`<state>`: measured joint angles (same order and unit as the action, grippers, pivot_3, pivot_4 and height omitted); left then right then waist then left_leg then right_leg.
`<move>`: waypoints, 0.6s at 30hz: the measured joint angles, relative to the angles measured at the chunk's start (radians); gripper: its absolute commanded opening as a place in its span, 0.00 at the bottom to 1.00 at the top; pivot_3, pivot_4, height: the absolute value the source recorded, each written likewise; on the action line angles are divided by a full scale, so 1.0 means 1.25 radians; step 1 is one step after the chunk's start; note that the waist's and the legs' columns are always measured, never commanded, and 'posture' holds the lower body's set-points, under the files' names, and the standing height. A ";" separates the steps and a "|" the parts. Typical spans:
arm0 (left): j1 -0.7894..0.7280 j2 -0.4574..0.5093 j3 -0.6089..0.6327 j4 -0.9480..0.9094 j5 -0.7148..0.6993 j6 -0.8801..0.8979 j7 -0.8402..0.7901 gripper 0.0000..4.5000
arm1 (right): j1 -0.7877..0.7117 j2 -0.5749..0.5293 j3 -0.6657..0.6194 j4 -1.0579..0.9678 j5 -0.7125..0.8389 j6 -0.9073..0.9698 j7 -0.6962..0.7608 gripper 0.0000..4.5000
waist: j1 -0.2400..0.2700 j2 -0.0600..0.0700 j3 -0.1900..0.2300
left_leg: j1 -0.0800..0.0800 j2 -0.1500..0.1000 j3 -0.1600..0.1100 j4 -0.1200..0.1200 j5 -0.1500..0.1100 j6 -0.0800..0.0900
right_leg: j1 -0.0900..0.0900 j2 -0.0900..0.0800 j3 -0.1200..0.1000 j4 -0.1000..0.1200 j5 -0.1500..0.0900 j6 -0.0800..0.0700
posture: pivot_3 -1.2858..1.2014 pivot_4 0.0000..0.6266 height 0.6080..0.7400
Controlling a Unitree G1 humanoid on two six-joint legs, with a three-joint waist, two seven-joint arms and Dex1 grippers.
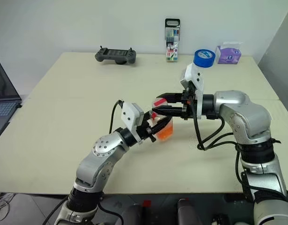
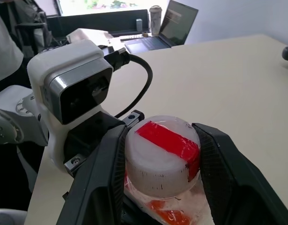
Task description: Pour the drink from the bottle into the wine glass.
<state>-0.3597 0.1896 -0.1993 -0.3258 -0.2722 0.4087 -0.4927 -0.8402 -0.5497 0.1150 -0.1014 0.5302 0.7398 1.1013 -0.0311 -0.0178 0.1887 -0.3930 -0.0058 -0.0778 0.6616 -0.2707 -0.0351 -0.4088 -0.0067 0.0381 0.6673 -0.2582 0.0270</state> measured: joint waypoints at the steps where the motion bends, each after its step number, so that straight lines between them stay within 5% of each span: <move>1: 0.000 0.000 -0.001 0.005 0.000 0.000 -0.001 0.40 | -0.003 -0.001 0.006 0.019 -0.005 -0.018 0.015 0.41 | 0.000 0.000 0.000 | 0.000 0.000 0.000 0.000 0.000 0.000 | 0.000 0.000 0.000 0.000 0.000 0.000 | 0.52 0.24 1.00; 7: 0.000 -0.002 -0.001 0.018 0.001 -0.003 -0.001 0.40 | -0.016 -0.003 0.020 0.064 -0.026 -0.058 0.051 0.41 | 0.001 0.000 0.000 | -0.001 -0.002 -0.001 0.000 0.000 0.000 | 0.000 -0.006 0.000 -0.001 0.000 0.000 | 0.52 0.24 1.00; 15: -0.016 -0.006 0.015 0.041 0.002 -0.005 0.001 0.40 | -0.021 0.024 0.017 0.036 -0.028 -0.036 0.026 1.00 | 0.002 0.000 0.000 | -0.001 -0.002 -0.002 0.000 0.000 0.000 | -0.001 -0.006 0.000 0.000 0.000 0.000 | 0.52 0.24 1.00; 18: -0.019 -0.005 0.020 0.046 0.004 -0.006 0.001 0.40 | -0.019 0.046 0.007 -0.023 -0.037 -0.025 -0.064 1.00 | 0.002 0.000 0.000 | -0.001 -0.002 -0.002 0.000 0.000 -0.001 | -0.001 -0.006 0.000 0.000 0.000 0.000 | 0.52 0.24 1.00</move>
<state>-0.3831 0.1828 -0.1743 -0.2679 -0.2677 0.4016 -0.4913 -0.8643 -0.4920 0.1239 -0.1303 0.4837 0.7085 1.0209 -0.0282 -0.0178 0.1887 -0.3944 -0.0087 -0.0804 0.6622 -0.2705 -0.0358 -0.4100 -0.0146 0.0382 0.6669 -0.2580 0.0270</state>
